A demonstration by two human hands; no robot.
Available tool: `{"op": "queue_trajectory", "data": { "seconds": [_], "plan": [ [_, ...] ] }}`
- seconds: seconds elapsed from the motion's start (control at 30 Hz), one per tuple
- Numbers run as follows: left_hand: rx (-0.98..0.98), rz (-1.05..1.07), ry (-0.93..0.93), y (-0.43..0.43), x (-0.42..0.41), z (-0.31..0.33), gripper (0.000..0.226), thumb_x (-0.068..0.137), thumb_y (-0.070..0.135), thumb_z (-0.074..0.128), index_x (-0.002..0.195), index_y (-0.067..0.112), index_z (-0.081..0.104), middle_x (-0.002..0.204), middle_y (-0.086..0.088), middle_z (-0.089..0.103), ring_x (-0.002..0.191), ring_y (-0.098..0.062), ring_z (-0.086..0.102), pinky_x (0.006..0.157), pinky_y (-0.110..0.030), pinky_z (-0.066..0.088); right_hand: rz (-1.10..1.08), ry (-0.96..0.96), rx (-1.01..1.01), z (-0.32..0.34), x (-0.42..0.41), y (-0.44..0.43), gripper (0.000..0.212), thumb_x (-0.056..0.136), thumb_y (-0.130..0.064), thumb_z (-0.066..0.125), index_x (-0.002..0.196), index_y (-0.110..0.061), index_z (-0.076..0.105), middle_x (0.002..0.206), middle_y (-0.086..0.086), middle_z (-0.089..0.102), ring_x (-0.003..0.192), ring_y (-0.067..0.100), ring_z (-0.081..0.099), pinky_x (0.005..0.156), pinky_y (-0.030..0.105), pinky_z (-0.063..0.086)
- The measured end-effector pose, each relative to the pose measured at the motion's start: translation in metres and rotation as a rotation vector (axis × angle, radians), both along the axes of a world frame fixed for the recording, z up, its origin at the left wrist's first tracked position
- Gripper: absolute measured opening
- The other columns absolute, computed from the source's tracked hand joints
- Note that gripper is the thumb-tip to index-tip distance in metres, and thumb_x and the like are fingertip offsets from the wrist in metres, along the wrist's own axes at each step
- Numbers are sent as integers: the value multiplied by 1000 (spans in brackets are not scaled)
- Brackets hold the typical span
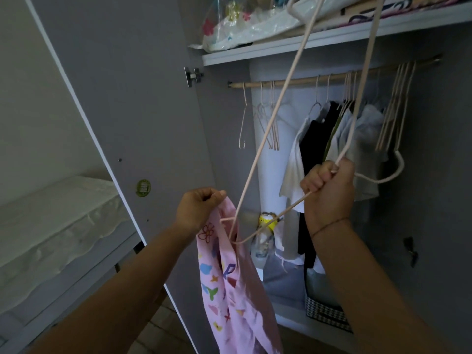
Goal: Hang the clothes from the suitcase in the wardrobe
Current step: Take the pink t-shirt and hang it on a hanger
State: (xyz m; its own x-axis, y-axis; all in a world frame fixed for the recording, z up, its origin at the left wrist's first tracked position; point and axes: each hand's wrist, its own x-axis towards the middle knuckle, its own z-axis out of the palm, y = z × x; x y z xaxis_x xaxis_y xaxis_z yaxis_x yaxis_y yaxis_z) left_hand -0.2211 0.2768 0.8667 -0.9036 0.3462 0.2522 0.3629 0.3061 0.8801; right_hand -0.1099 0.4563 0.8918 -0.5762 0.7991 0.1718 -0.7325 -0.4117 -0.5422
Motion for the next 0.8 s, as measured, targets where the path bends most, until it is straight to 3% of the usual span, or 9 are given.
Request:
{"op": "queue_trajectory", "data": {
  "seconds": [0.17,0.33,0.47,0.67,0.8],
  "plan": [
    [60,-72,-75,5,9,0,27,90,17,63,63,17,69,52,7,63,49,-3,53,53,-14,43,-45,13,18,4,1,-2,47,96,-26,33,50,-24,30,43,-9,25,42,8,20,43,21,21],
    [88,-90,-109,4,12,13,26,89,25,63,71,7,68,59,-1,66,52,-7,57,53,-13,45,-71,-110,24,-20,-7,-3,48,96,-28,36,49,-22,28,43,-8,24,42,9,21,46,24,21],
    [177,-97,-154,-10,3,25,28,89,29,62,74,6,67,66,-8,67,59,-18,60,58,-23,48,-41,-266,46,-61,-12,0,45,97,-25,38,55,-20,23,43,-8,22,41,7,20,48,26,16],
    [172,-65,-208,-24,-4,15,27,89,30,63,70,12,69,65,-8,69,54,-19,60,58,-24,48,-151,-476,290,-86,-9,13,49,99,-31,39,54,-19,23,43,-9,26,48,10,25,53,26,26],
    [156,-56,-243,-19,3,0,30,89,28,63,84,-1,69,69,-12,69,56,-19,60,57,-22,49,-124,-345,186,-65,-14,20,46,98,-27,38,54,-21,25,41,-10,26,42,6,25,47,20,25]
  ]
}}
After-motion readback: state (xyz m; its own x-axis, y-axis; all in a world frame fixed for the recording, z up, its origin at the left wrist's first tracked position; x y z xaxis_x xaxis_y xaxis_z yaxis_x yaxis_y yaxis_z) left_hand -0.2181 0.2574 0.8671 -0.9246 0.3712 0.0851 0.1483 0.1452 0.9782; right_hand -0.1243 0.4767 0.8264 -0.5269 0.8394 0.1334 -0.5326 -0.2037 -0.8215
